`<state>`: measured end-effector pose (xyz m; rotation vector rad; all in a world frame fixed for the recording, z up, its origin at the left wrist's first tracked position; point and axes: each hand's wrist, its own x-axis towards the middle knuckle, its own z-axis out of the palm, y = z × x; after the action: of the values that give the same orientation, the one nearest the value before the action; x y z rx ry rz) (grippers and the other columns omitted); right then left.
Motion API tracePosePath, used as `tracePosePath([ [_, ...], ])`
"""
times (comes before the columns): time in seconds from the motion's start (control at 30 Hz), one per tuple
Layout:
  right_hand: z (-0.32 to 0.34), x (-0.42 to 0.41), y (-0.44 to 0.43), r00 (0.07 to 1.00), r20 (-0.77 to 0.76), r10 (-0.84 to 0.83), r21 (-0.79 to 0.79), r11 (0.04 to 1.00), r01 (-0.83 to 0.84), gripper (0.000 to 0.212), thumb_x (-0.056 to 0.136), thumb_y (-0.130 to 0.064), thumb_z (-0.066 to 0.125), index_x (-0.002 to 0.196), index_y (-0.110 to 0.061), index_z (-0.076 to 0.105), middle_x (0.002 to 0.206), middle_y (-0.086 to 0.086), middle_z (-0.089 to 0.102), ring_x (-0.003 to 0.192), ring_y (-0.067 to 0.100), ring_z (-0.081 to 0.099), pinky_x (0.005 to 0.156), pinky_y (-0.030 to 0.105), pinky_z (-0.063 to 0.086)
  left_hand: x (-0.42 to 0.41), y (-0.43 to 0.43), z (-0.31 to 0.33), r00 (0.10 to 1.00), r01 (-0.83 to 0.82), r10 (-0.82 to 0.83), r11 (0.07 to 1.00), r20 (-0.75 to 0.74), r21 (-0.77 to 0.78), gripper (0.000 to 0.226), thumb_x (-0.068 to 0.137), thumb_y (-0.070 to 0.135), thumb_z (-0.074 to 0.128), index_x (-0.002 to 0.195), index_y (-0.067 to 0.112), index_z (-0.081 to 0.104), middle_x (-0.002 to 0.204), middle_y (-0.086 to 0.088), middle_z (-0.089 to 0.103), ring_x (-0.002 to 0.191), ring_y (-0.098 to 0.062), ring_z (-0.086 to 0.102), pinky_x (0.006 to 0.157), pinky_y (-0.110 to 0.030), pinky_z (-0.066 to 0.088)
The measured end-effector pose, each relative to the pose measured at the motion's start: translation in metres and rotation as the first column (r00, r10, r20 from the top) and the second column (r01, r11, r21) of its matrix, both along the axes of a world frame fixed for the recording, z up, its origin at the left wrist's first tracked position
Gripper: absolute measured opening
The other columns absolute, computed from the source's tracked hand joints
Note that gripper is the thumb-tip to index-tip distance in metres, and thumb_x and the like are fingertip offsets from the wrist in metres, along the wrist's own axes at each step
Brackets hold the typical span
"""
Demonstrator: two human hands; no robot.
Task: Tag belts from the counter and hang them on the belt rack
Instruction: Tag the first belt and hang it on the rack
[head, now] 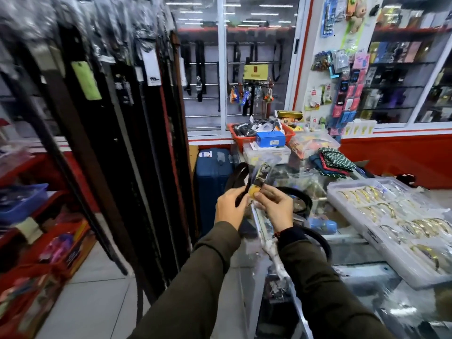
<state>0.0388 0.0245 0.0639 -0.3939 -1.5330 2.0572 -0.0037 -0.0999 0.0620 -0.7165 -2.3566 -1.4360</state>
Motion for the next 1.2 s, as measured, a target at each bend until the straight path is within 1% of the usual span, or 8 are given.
tracePosePath([
  [0.23,0.022,-0.022,-0.069,0.983,-0.042,0.177,0.301,0.941,-0.156,0.026,0.085,0.000,0.072,0.110,-0.009,0.072,0.090,-0.001,0.074,0.075,-0.002,0.072,0.064,0.015,0.056,0.002,-0.078,0.009,0.989,-0.143,0.142,0.989,0.050,0.026,0.035,0.100,0.023,0.058,0.133,0.012,0.065,0.134,-0.008,0.067,0.125,-0.019,0.063,0.103,-0.019,0.044],
  [0.37,0.036,-0.035,-0.107,0.956,-0.038,0.291,0.310,0.913,-0.266,0.020,0.087,-0.002,0.071,0.105,-0.012,0.071,0.094,0.004,0.075,0.086,0.015,0.072,0.065,0.022,0.058,0.001,-0.112,0.026,0.976,-0.217,0.215,0.971,0.035,0.104,0.036,0.101,0.016,0.056,0.136,0.009,0.062,0.146,-0.010,0.057,0.136,-0.020,0.053,0.114,-0.027,0.040],
  [0.5,0.052,-0.045,-0.144,0.932,-0.105,0.346,0.269,0.912,-0.308,0.018,0.087,-0.005,0.072,0.100,-0.017,0.072,0.098,0.009,0.077,0.090,0.016,0.073,0.069,0.023,0.059,-0.009,-0.149,0.058,0.960,-0.271,0.279,0.948,-0.029,0.167,0.027,0.096,0.017,0.065,0.121,0.008,0.072,0.127,-0.007,0.069,0.115,-0.013,0.064,0.107,-0.032,0.050],
  [0.63,0.084,-0.054,-0.172,0.904,-0.183,0.387,0.267,0.904,-0.334,0.020,0.084,-0.007,0.075,0.096,-0.023,0.075,0.098,0.003,0.078,0.097,0.016,0.073,0.088,0.029,0.058,-0.018,-0.184,0.086,0.964,-0.264,0.265,0.929,0.031,0.257,0.026,0.089,0.022,0.074,0.112,0.011,0.077,0.105,-0.001,0.078,0.083,0.012,0.063,0.079,0.001,0.048],
  [0.7,0.102,-0.059,-0.187,0.880,-0.205,0.428,0.279,0.887,-0.367,0.019,0.084,-0.007,0.074,0.096,-0.022,0.075,0.097,0.002,0.078,0.097,0.016,0.073,0.090,0.031,0.058,-0.022,-0.201,0.100,0.964,-0.265,0.259,0.904,0.065,0.335,0.026,0.088,0.023,0.076,0.111,0.012,0.078,0.102,0.001,0.078,0.087,0.008,0.066,0.083,-0.005,0.051],
  [0.87,0.151,-0.075,-0.228,0.824,-0.275,0.495,0.323,0.855,-0.406,0.019,0.087,-0.005,0.071,0.104,-0.014,0.073,0.105,0.014,0.076,0.093,0.016,0.073,0.085,0.030,0.060,-0.035,-0.242,0.144,0.975,-0.223,0.190,0.803,0.118,0.553,0.027,0.086,0.016,0.078,0.110,0.005,0.077,0.105,-0.012,0.078,0.103,-0.026,0.074,0.095,-0.047,0.059],
  [1.07,0.219,-0.091,-0.282,0.737,-0.387,0.554,0.338,0.829,-0.445,0.021,0.088,-0.004,0.069,0.109,-0.006,0.071,0.100,0.013,0.075,0.084,0.012,0.073,0.075,0.027,0.061,-0.037,-0.294,0.215,0.982,-0.146,0.186,0.766,0.001,0.626,0.014,0.084,0.015,0.079,0.094,0.025,0.079,0.094,-0.003,0.080,0.094,-0.015,0.076,0.087,-0.034,0.063],
  [1.2,0.259,-0.095,-0.314,0.709,-0.442,0.549,0.357,0.833,-0.422,0.022,0.088,-0.007,0.071,0.109,-0.007,0.073,0.099,0.013,0.076,0.086,0.015,0.073,0.069,0.023,0.059,-0.033,-0.320,0.253,0.971,-0.128,0.229,0.743,-0.070,0.657,0.019,0.084,0.019,0.080,0.102,0.014,0.080,0.088,0.002,0.080,0.091,-0.015,0.077,0.077,-0.027,0.064],
])
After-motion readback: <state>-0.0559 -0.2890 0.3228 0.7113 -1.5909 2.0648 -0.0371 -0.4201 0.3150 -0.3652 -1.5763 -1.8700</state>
